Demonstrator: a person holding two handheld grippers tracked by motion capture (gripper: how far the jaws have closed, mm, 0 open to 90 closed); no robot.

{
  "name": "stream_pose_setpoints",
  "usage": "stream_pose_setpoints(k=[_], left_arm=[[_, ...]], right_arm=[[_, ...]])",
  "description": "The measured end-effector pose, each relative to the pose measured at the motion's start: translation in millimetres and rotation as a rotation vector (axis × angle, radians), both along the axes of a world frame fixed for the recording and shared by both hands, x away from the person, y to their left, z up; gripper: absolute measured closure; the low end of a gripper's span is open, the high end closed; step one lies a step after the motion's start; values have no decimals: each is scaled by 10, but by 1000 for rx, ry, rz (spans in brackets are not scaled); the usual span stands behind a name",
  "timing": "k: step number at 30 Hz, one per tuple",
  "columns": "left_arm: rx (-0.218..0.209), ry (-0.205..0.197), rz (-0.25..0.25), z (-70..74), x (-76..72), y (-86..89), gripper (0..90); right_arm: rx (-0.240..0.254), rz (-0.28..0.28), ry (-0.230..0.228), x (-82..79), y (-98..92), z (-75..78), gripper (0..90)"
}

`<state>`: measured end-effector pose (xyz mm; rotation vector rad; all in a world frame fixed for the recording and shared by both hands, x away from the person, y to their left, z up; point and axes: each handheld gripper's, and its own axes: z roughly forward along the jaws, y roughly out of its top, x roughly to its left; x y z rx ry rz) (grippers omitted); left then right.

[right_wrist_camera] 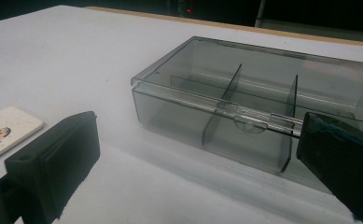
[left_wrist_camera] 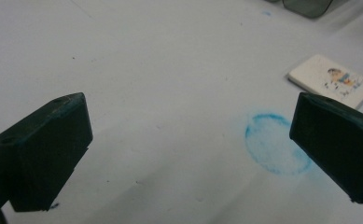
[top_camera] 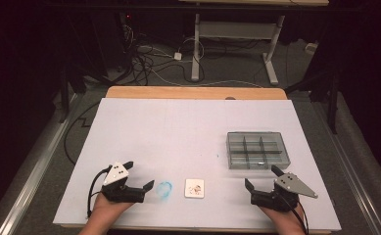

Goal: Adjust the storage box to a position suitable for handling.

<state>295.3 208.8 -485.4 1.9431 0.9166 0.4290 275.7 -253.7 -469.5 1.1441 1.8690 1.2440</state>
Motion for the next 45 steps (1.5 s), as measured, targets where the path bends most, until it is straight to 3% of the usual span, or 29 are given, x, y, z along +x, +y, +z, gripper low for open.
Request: stream_pose_setpoints(k=[11, 16, 18, 21, 24, 32, 33, 41, 45], left_arm=[[-18, -4, -15, -5, -8, 9, 5], [-12, -5, -24, -6, -7, 1, 70], [-6, -10, -31, -6, -17, -9, 157], [15, -10, -35, -6, -18, -32, 175], [-8, 19, -43, -7, 10, -5, 231], [4, 23, -62, -9, 10, -20, 373], [-1, 27, -59, -11, 14, -19, 435], [-13, 56, -32, -13, 44, 3, 622], [-16, 59, -48, -13, 46, 5, 737]], right_arm=[[3, 3, -7, -13, -4, 16, 0], [4, 12, 15, -19, 6, 10, 0], [8, 12, 18, -21, 8, 14, 0], [5, 12, 18, -22, 1, 20, 0], [1, 12, 28, -16, -20, 8, 0], [-8, 1, 36, -25, -65, 2, 0], [-11, -2, 37, -27, -75, -1, 0], [-15, -19, 41, -40, -110, 1, 0], [-13, -26, 42, -41, -112, 2, 0]])
